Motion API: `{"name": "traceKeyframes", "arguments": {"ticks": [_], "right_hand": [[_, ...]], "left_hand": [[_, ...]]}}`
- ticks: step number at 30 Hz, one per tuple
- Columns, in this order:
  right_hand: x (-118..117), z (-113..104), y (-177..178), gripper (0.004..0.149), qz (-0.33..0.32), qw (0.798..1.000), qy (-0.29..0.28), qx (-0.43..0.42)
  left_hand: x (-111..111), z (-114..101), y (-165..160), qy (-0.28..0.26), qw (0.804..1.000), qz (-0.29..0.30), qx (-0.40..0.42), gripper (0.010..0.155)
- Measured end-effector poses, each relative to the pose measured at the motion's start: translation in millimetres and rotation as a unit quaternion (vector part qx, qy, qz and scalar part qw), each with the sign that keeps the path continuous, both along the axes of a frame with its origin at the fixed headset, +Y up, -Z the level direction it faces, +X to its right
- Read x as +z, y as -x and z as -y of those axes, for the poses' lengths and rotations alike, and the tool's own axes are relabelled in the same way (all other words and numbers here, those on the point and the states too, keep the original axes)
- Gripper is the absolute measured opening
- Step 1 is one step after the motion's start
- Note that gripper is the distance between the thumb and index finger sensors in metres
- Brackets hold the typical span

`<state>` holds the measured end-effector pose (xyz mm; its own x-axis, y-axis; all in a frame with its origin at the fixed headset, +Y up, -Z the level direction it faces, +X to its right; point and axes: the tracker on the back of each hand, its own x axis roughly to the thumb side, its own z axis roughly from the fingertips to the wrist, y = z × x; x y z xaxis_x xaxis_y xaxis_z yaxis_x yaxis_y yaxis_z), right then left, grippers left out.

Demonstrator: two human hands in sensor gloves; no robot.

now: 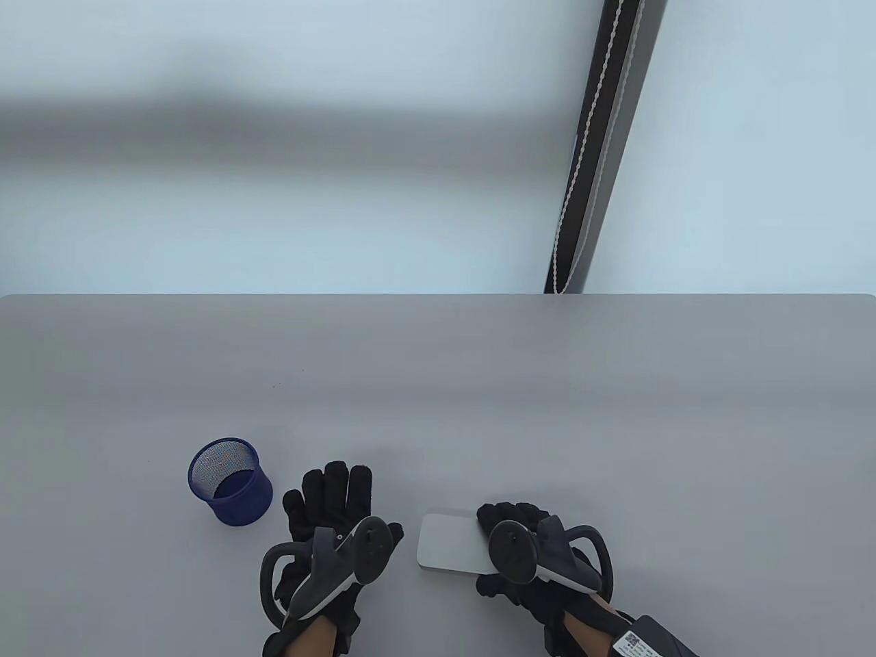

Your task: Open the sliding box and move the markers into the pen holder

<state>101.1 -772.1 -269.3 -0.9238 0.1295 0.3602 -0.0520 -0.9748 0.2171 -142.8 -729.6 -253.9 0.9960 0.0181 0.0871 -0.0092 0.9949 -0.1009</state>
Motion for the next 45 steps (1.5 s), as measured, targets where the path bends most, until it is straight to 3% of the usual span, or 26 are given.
{"name": "traceKeyframes", "arguments": {"ticks": [11,17,23,35,45], "right_hand": [[3,8,4,0.064,-0.018,1.000,0.021,-0.001],[4,8,5,0.064,-0.023,1.000,0.019,0.004],[4,8,5,0.064,-0.029,0.999,0.026,0.004],[4,8,5,0.064,-0.032,0.999,0.030,0.004],[4,9,5,0.063,-0.037,0.999,0.033,-0.001]], "left_hand": [[-1,8,-12,0.040,0.998,0.046,-0.015,0.089],[-3,17,-25,0.118,0.988,0.091,-0.024,0.099],[-4,28,-37,0.157,0.978,0.127,-0.048,0.104],[-6,43,-47,0.139,0.973,0.184,0.001,0.091],[-6,46,-56,0.116,0.972,0.203,-0.028,0.080]]}}
